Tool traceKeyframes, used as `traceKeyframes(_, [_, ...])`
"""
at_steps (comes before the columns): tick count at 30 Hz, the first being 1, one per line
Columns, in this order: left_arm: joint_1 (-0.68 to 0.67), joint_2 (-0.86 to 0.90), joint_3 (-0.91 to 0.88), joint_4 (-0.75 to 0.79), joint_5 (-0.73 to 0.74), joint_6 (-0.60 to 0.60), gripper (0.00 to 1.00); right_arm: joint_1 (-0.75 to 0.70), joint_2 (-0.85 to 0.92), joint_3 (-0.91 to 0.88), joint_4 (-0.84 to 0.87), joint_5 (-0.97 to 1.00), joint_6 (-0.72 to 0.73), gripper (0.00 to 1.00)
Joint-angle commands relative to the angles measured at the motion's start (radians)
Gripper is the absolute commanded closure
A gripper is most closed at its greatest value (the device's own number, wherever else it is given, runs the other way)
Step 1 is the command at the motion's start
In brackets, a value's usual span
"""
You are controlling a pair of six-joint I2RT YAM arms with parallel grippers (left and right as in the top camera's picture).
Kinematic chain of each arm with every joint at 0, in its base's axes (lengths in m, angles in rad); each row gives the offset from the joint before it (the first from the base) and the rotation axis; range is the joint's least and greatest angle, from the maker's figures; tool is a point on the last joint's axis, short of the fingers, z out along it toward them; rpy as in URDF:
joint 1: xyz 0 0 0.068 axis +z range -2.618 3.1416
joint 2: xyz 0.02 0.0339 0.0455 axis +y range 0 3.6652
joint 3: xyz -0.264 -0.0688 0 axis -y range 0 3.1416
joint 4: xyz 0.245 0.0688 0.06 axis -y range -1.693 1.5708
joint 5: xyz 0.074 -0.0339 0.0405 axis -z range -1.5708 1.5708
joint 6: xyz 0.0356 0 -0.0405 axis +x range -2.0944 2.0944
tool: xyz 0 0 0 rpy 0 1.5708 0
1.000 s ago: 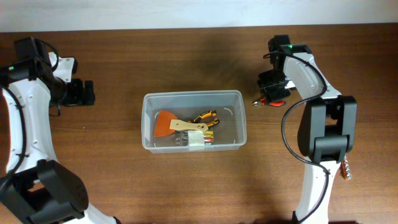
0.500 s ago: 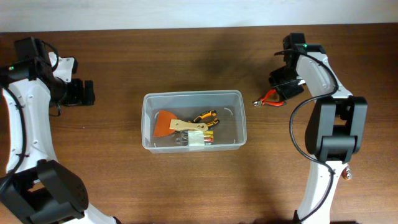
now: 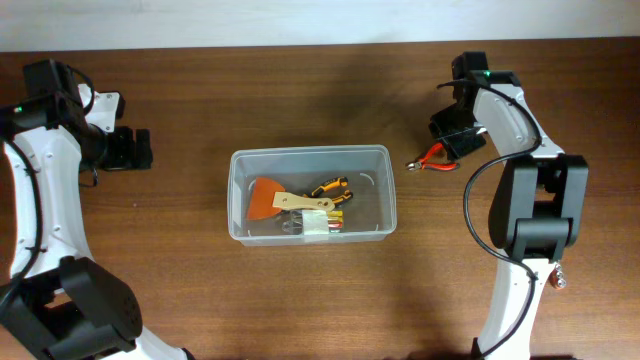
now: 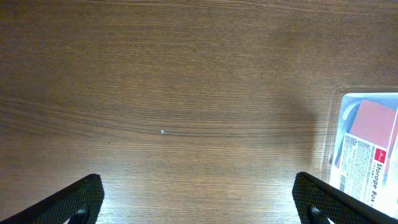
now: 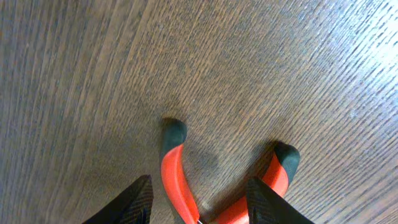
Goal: Pack container
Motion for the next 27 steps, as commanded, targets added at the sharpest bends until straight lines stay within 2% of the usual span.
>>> traceKeyframes(1, [0.008,0.009,-0.005,0.002,0.014,-0.01,0.01,0.01,0.017,0.019,0.0,0.016,-0.014,0.51])
traceKeyframes(27, [0.008,0.009,-0.005,0.002,0.014,-0.01,0.01,0.061,0.019,0.019,-0.004,0.066,-0.014,0.5])
